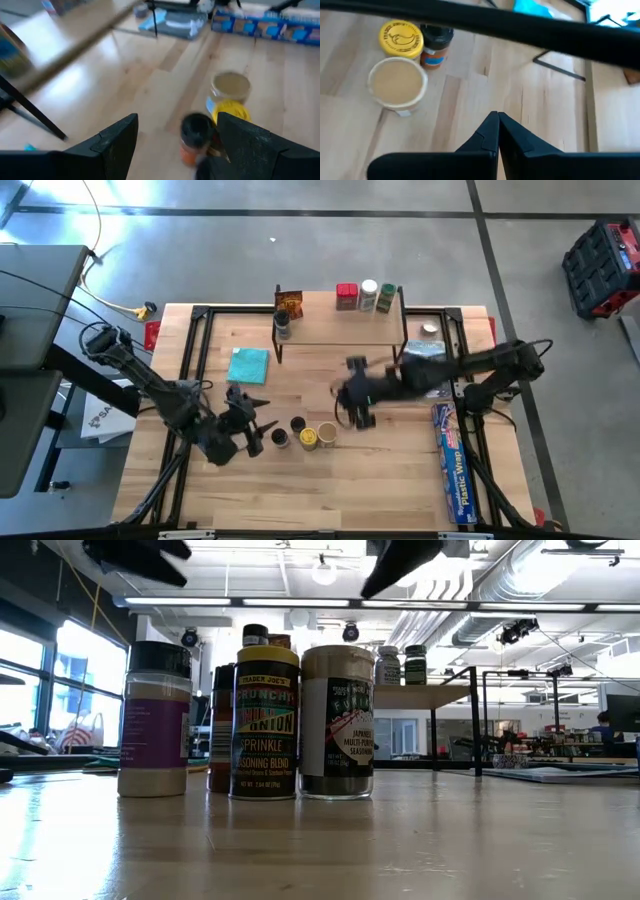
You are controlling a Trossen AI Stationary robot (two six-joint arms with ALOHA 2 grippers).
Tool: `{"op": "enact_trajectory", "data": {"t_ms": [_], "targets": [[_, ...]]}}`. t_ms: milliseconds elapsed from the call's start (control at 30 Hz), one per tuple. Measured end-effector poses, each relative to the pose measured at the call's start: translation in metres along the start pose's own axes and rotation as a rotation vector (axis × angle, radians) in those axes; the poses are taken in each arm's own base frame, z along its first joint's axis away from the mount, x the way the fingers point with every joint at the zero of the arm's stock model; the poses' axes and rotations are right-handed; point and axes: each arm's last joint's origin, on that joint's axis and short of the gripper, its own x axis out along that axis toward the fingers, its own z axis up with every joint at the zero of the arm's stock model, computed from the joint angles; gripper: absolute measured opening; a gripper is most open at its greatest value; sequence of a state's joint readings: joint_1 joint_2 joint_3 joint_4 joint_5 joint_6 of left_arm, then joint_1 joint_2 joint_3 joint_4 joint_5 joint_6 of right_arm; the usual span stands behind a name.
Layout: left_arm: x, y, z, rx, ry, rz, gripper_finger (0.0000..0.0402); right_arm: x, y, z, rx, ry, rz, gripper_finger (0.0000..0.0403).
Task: Shelf spices
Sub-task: Put the left black seasoning bottle on the shelf
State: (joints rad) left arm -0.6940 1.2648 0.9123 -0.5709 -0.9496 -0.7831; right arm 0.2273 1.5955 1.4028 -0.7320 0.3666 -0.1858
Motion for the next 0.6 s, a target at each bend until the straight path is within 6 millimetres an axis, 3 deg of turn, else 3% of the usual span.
{"op": "enact_trajectory", "data": {"t_ms": [167, 300, 433, 600], "targets": [[0.014, -0.027, -0.032, -0.088, 0.058, 0.025, 0.0266, 0.005, 0.064, -0.019, 0.117, -0.032, -0.169, 0.0], [0.026, -0.036, -0.049, -0.238, 0.097, 0.062, 0.0266, 0.011, 0.101, -0.038, 0.217, -0.134, -0.245, 0.0], [0.033, -0.035, -0.049, -0.295, 0.132, 0.075, 0.0266, 0.016, 0.118, -0.054, 0.219, -0.176, -0.308, 0.0], [0.042, -0.034, -0.04, -0.341, 0.16, 0.068, 0.0266, 0.022, 0.117, -0.062, 0.217, -0.165, -0.344, 0.0]]}}
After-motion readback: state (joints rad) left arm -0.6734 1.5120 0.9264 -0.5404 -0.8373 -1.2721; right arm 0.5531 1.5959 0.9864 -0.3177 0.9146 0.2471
